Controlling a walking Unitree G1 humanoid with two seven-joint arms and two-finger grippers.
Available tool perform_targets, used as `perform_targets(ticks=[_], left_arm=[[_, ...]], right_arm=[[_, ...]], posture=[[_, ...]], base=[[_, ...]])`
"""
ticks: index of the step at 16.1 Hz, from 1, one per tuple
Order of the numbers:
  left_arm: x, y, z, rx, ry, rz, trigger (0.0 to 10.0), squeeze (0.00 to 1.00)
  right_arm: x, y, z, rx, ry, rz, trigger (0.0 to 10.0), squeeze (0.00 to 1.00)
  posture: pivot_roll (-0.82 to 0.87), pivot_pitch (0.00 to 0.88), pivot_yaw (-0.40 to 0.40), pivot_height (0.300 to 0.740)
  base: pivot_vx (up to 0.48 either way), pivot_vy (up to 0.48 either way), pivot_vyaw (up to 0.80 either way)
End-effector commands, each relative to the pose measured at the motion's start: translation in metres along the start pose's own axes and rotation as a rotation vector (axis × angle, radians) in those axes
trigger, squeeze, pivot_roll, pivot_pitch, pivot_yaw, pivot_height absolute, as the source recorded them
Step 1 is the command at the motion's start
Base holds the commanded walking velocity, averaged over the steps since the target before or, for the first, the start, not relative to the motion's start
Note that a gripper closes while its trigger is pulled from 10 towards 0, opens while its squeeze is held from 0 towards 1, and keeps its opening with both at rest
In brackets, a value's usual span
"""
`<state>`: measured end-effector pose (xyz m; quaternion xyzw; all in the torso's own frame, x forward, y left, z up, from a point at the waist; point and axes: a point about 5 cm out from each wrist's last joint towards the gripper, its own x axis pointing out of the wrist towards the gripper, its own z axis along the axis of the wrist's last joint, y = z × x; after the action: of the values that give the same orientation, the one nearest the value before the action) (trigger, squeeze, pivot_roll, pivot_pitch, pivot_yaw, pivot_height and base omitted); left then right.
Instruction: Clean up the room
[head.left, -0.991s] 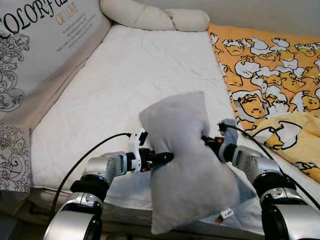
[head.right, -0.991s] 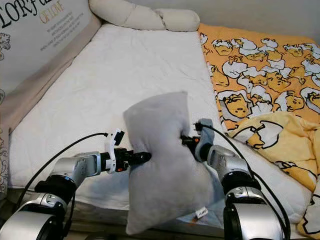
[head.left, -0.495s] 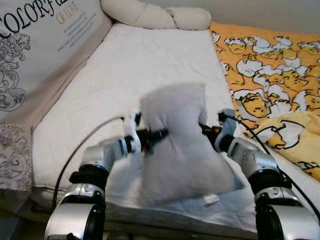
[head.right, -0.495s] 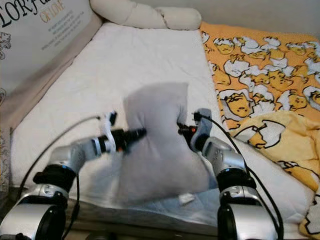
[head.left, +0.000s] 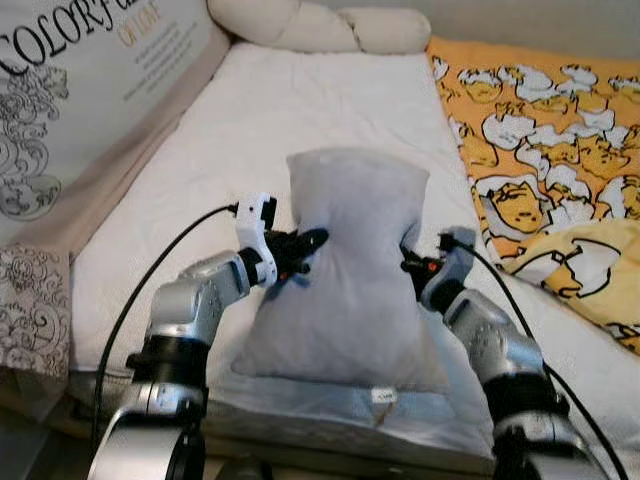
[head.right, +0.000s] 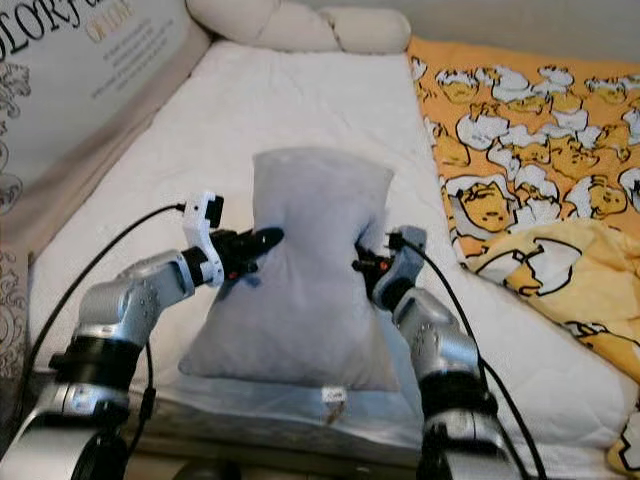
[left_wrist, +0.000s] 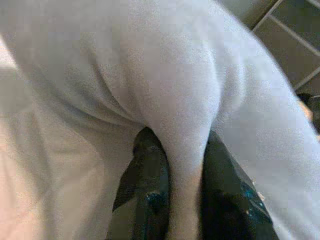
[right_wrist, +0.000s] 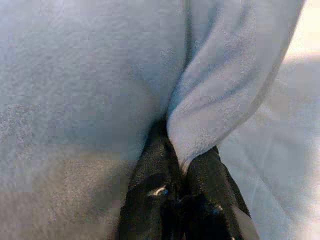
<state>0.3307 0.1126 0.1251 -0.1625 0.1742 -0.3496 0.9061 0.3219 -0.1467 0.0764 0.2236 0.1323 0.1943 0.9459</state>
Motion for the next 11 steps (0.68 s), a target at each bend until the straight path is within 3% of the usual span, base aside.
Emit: perform_targets(ticks=[1,4,8,10,11], left_arm=[[0.003,-0.011,0.007,0.082,-0.018,-0.009,0.0,0.00],[0.000,-0.016,0.006,0.231,0.025,0.022,0.0,0.00],[0.000,-0.026,0.010,0.256,-0.016,0.015,0.0,0.00],[-0.001,-0.027,0.012,0.290,-0.026,0.030,0.0,0.00],[-0.003,-0.025,0.015,0.368,-0.040,0.071,0.0,0.00]], right_arm=[[0.001,0.011,0.009,-0.030,-0.066,0.036,0.0,0.00],[-0.005,0.013,0.007,0.015,-0.111,0.014,0.0,0.00],[-0.014,0.015,-0.005,-0.005,-0.075,-0.005,0.0,0.00],[-0.014,0.017,-0.002,-0.009,-0.110,-0.022,0.0,0.00],[-0.015,0.016,0.003,-0.037,-0.156,-0.063,0.0,0.00]], posture=[[-0.02,0.000,0.017,0.740],[-0.01,0.000,0.010,0.740],[-0.02,0.000,0.013,0.740],[-0.02,0.000,0.013,0.740],[-0.01,0.000,0.010,0.740]], base=[[0.000,0.000,0.00],[0.000,0.000,0.00],[0.000,0.000,0.00],[0.000,0.000,0.00],[0.000,0.000,0.00]])
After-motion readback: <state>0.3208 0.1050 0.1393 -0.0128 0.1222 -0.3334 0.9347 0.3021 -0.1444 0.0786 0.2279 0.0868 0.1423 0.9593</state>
